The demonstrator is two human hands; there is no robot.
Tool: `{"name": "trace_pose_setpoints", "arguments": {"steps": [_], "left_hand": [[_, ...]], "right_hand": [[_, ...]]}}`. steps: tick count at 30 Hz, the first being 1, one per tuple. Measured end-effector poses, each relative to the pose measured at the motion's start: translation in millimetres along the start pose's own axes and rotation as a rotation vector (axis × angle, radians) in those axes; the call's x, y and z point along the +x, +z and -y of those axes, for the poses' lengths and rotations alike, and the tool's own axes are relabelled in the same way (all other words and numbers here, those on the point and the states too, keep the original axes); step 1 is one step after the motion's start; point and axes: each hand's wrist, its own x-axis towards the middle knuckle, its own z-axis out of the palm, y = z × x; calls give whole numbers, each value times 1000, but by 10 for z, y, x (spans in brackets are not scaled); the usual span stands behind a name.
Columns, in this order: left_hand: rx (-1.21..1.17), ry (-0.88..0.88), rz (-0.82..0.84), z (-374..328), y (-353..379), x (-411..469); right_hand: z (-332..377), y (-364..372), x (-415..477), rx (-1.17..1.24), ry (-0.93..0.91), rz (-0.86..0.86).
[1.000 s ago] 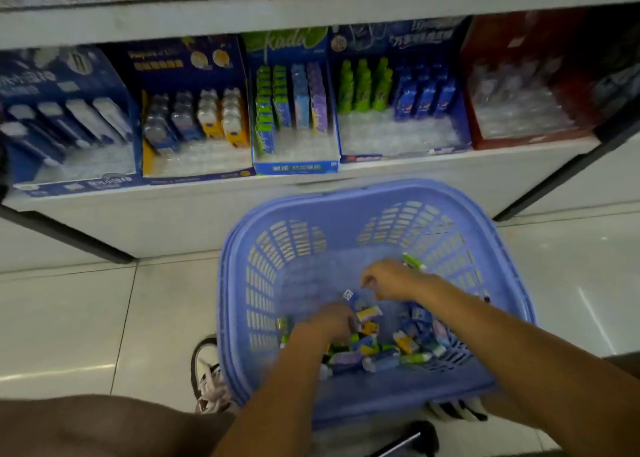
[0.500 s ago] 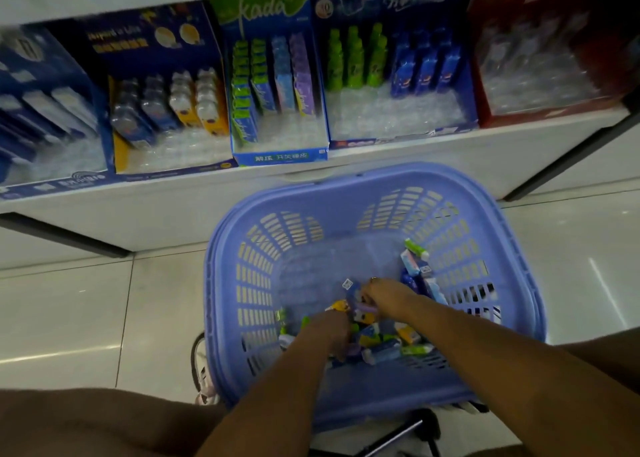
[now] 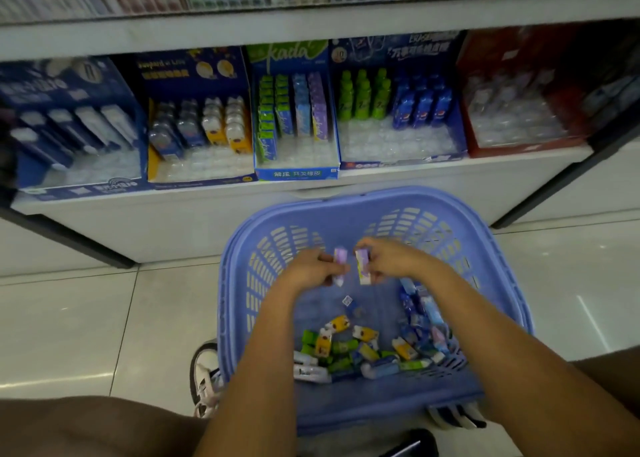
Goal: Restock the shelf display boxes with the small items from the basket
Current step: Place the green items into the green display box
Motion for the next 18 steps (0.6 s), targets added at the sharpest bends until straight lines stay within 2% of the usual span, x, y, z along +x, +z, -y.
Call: {"name": "trace_pose_setpoints", "arguments": {"steps": [3, 7, 10, 13, 18], "left_hand": [[-240, 108, -40, -283, -297, -213], [-496, 296, -123, -585, -546, -481], [-590, 360, -202, -708, -630, -608], [-593, 360, -274, -725, -641, -622], [-620, 311, -375, -653, -628, -586]], "right_hand": [[382, -305, -236, 253, -130, -174], [881, -646, -491, 334, -402, -455], [1175, -843, -495, 277, -529, -650], [1342, -958, -324, 235, -561, -779], [1415, -981, 39, 17, -511, -789]]}}
